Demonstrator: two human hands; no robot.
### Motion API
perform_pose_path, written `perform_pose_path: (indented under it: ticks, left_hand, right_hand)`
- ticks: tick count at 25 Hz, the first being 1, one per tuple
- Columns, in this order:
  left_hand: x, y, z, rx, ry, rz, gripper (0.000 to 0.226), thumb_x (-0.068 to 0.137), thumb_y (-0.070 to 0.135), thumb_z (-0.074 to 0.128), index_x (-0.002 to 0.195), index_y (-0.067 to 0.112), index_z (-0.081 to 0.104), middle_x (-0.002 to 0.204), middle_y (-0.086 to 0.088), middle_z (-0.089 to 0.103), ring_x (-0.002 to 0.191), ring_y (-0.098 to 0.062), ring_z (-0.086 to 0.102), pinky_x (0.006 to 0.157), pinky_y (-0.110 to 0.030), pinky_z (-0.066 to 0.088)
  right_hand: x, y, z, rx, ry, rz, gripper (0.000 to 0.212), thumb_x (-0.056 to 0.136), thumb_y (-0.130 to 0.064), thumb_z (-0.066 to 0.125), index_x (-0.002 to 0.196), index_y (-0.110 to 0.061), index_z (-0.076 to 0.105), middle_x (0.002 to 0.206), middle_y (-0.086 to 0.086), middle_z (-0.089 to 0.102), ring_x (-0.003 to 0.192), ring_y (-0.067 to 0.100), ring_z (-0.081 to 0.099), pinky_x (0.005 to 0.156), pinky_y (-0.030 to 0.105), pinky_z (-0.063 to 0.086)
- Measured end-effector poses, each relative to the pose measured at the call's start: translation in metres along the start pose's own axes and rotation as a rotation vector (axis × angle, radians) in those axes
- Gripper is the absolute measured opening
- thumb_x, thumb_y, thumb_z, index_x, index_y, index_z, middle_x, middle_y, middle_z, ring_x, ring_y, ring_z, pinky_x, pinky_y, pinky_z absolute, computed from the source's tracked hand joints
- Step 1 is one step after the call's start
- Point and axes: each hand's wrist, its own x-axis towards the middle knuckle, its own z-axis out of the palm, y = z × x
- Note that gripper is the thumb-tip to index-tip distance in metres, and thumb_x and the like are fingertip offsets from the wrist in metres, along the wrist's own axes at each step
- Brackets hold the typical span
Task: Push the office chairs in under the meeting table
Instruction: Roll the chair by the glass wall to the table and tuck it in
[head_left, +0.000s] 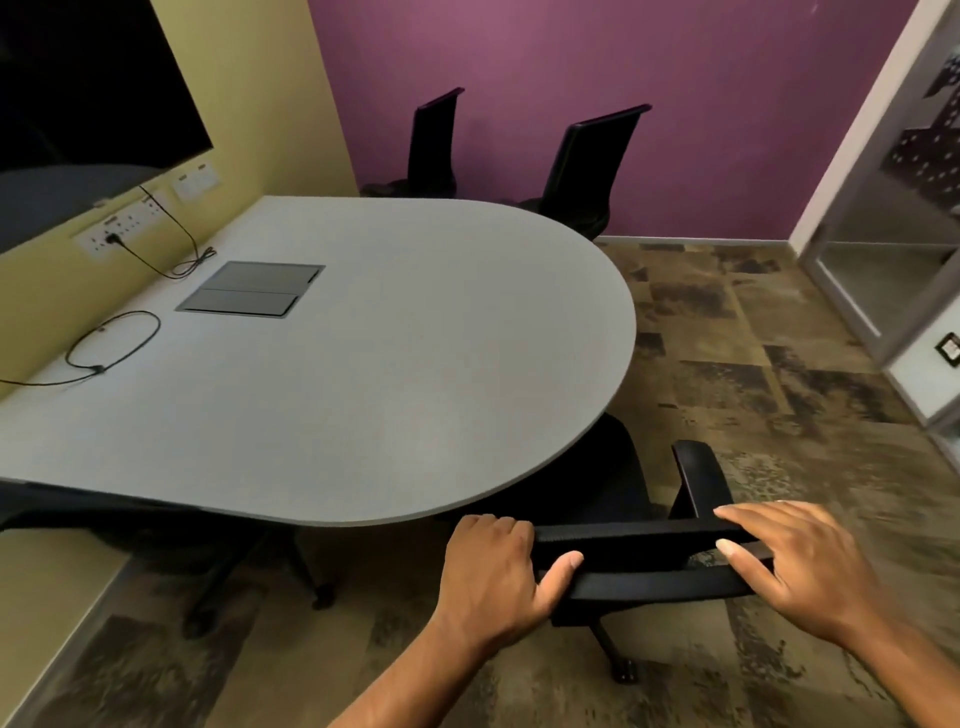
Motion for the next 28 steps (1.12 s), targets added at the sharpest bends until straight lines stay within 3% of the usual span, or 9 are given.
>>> perform_pose_path:
  ticks: [6,9,12,19,23,28]
  left_hand:
    - [-0.032,-0.034,-0.008,0.026,0.076,-0.054,0.067,0.104,0.081,0.034,0.07,0.026,0.052,0.065,0.007,0.053,0.062,-0.018,0.051,0.068,-0.042,0.047]
    - [-0.041,-0.054,-0.011,0.021,0.073,-0.102,0.067,0.104,0.081,0.032,0.077,0.027,0.061,0.069,0.008,0.059,0.067,-0.017,0.056,0.071,-0.042,0.05]
    - [-0.04,-0.068,-0.017,0.023,0.058,-0.145,0.072,0.103,0.082,0.026,0.084,0.027,0.069,0.074,0.009,0.065,0.072,-0.016,0.061,0.075,-0.041,0.051]
    - [-0.048,-0.082,-0.018,0.043,0.048,-0.196,0.071,0.104,0.08,0.028,0.079,0.027,0.067,0.07,0.008,0.064,0.068,-0.018,0.061,0.07,-0.041,0.05]
    - [-0.047,-0.102,-0.021,0.041,0.054,-0.233,0.073,0.104,0.078,0.027,0.085,0.025,0.074,0.072,0.009,0.067,0.072,-0.016,0.064,0.075,-0.04,0.051]
    - [-0.042,-0.133,-0.026,0.076,0.056,-0.259,0.07,0.103,0.077,0.029,0.079,0.025,0.07,0.069,0.008,0.066,0.068,-0.016,0.062,0.073,-0.039,0.05]
  right_hand:
    - [0.018,-0.038,0.014,0.041,0.004,-0.078,0.053,0.097,-0.062,0.049,0.121,-0.026,0.078,0.116,-0.01,0.078,0.106,0.018,0.073,0.093,0.039,0.047]
    - [0.029,-0.056,0.022,0.05,0.007,-0.111,0.051,0.097,-0.062,0.049,0.122,-0.027,0.078,0.117,-0.011,0.078,0.108,0.016,0.072,0.095,0.034,0.043]
    - [0.048,-0.068,0.027,0.064,0.004,-0.134,0.051,0.098,-0.062,0.048,0.122,-0.028,0.077,0.117,-0.012,0.078,0.108,0.014,0.071,0.095,0.035,0.045]
    - [0.077,-0.083,0.034,0.079,-0.01,-0.213,0.049,0.099,-0.061,0.048,0.119,-0.026,0.077,0.116,-0.011,0.078,0.107,0.015,0.072,0.095,0.038,0.049]
    - [0.091,-0.104,0.038,0.064,-0.015,-0.215,0.048,0.098,-0.058,0.049,0.118,-0.025,0.078,0.114,-0.01,0.079,0.106,0.016,0.073,0.095,0.041,0.051]
    - [0.116,-0.131,0.046,0.065,-0.061,-0.208,0.053,0.098,-0.059,0.047,0.119,-0.023,0.078,0.114,-0.007,0.08,0.106,0.018,0.074,0.096,0.042,0.05]
